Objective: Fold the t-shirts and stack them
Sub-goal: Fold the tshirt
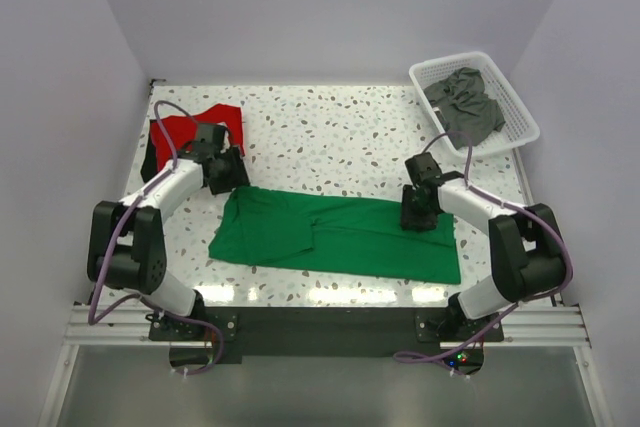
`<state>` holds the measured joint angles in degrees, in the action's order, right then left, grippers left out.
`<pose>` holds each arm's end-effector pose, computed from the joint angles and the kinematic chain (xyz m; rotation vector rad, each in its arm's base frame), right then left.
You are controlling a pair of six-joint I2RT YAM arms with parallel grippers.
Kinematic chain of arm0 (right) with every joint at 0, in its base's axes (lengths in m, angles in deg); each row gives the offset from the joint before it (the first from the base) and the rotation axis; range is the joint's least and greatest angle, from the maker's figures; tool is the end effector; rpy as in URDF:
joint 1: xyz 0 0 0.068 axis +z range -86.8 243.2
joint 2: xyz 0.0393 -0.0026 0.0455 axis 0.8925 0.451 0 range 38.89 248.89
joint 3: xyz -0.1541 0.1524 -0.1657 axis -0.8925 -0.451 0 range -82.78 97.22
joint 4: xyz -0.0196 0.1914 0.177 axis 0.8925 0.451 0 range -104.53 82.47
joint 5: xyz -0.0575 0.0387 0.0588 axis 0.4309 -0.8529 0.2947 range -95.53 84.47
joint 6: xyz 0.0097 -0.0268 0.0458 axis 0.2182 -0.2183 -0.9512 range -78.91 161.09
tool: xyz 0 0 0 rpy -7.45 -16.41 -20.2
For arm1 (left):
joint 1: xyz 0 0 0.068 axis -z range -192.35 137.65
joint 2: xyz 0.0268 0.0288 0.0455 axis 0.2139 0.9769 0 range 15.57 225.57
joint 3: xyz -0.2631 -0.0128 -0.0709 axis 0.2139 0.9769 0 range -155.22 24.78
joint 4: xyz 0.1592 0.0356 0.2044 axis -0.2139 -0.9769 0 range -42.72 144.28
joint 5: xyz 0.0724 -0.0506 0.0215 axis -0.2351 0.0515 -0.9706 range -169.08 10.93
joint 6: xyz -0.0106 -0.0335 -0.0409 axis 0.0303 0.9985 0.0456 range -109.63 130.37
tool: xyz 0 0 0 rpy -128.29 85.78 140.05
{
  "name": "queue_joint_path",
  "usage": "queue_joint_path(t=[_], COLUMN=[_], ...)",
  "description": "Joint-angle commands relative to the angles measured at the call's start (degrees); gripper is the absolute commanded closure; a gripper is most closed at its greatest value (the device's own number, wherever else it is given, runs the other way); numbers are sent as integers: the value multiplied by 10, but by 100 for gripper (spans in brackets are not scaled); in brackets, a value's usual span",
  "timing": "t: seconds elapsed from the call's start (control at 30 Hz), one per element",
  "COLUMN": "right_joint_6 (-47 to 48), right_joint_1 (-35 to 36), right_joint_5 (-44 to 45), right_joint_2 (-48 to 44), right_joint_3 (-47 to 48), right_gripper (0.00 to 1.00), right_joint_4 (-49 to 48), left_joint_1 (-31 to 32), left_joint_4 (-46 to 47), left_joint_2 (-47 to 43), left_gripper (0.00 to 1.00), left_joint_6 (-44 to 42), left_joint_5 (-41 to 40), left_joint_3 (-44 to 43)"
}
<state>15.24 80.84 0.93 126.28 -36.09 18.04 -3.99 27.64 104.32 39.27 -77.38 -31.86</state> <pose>0.2531 0.0764 0.1582 0.2255 2.8203 0.0061 0.3071 -0.0462 0.2043 -0.4566 2.5808 -0.2709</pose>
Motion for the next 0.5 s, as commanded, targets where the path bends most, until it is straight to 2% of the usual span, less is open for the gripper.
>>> queue_joint_path(t=[0.0,0.3,0.47], right_joint_6=[17,14,16], right_joint_1=[-23,-43,-44], right_joint_5=[31,18,15], right_joint_2=[46,68,71], right_joint_3=[-15,0,1], right_gripper=[55,55,56], right_joint_4=[0,20,21], left_joint_1=[-5,-5,-5], left_joint_4=[25,62,74], left_joint_2=[12,57,94], left_gripper=[42,44,51], left_joint_6=[-13,-5,-4], left_joint_5=[-15,-15,-15], left_joint_3=[-22,-37,-54])
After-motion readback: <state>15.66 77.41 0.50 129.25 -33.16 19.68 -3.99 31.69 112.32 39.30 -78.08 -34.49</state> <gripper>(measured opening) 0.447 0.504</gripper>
